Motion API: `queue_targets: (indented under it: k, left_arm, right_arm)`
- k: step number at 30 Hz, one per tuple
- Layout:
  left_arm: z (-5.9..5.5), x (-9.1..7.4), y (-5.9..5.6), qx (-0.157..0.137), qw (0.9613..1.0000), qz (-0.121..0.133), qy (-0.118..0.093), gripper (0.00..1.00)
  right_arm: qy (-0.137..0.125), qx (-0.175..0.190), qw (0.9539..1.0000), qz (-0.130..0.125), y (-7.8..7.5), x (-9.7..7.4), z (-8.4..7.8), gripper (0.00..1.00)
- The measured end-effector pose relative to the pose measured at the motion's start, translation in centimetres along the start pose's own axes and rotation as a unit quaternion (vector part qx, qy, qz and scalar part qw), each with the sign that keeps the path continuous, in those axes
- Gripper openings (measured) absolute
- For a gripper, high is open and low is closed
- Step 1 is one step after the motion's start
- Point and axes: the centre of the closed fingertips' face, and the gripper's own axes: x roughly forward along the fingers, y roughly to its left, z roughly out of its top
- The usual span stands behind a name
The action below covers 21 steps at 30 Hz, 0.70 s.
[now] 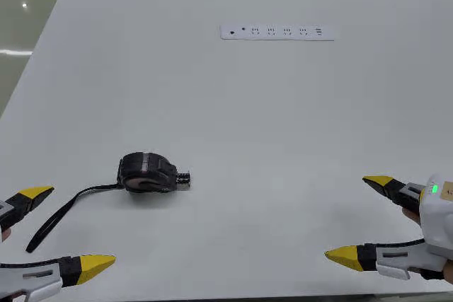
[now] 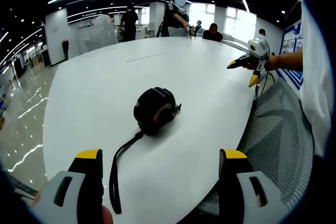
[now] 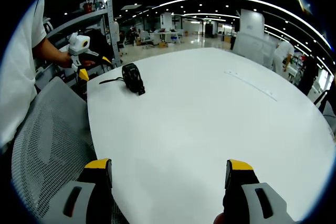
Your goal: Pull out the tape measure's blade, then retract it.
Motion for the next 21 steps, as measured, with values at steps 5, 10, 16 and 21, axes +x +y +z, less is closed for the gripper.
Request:
queue_targets:
  k: [5,10,16,21]
  left_arm:
    - [0.01,0.0,0.02,0.0,1.0,0.0,0.0,0.89]
    - [0.0,0.0,0.2,-0.001,1.0,0.004,0.0,0.89]
    - [-0.05,-0.13,0.4,-0.003,1.0,0.007,0.002,0.84]
    - [-0.13,-0.05,0.55,-0.009,0.9999,0.006,-0.001,0.9]
  right_arm:
    - [-0.001,0.0,1.0,0.0,-0.05,0.05,0.03,0.88]
    - [-0.001,0.0,1.0,0.0,-0.11,0.1,0.06,0.88]
    - [-0.002,0.001,1.0,-0.001,-0.09,0.08,0.03,0.88]
    - [-0.001,0.001,1.0,-0.001,-0.06,0.07,-0.06,0.88]
